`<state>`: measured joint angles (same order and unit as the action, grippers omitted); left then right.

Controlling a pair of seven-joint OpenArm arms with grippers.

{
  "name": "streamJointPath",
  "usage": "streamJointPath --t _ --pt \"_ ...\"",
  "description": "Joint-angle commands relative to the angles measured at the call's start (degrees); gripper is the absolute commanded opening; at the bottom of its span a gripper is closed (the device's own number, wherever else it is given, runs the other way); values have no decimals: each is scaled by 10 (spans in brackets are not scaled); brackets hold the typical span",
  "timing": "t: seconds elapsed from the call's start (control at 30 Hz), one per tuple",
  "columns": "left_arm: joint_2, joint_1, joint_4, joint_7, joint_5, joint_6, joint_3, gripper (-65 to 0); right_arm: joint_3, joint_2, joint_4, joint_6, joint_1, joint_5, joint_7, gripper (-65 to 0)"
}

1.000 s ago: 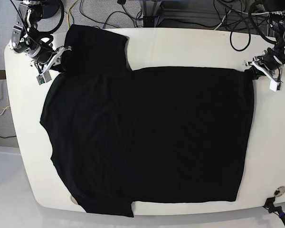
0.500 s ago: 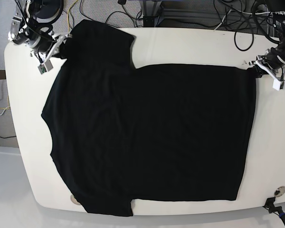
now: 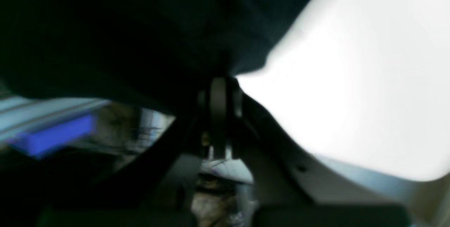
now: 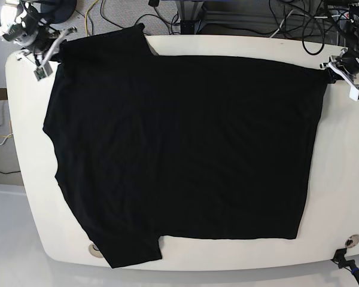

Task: Fold the T-shirt properly
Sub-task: 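Lift and pull the shirt's shoulder edge toward the robot with both grippers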

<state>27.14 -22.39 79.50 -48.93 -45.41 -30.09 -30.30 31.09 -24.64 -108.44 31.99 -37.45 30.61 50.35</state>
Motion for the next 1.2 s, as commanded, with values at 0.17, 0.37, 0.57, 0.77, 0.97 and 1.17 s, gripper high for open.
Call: streamJointPath --t 0.17,0.37,0.57,0.77,0.97,1.17 --pt "4 -76 112 -44 -27 -25 -65 -650 -1 2 -22 41 -37 62 -15 -650" --pt "-6 -133 156 -76 -51 -41 -133 -650 28 6 -62 42 -103 63 -12 -650" --pt "-16 -188 181 -78 -50 -45 -171 -650 37 9 -86 42 -155 61 -14 -650" --pt "-16 -208 184 -73 -48 -46 -169 -650 37 10 -86 43 -167 58 -14 -650" --pt "-13 -177 192 -65 -43 -46 -168 -650 38 5 -106 45 -142 61 -15 -650" --pt "-13 -121 200 -61 -43 -35 -168 -650 37 0 -119 50 -76 63 -14 -650"
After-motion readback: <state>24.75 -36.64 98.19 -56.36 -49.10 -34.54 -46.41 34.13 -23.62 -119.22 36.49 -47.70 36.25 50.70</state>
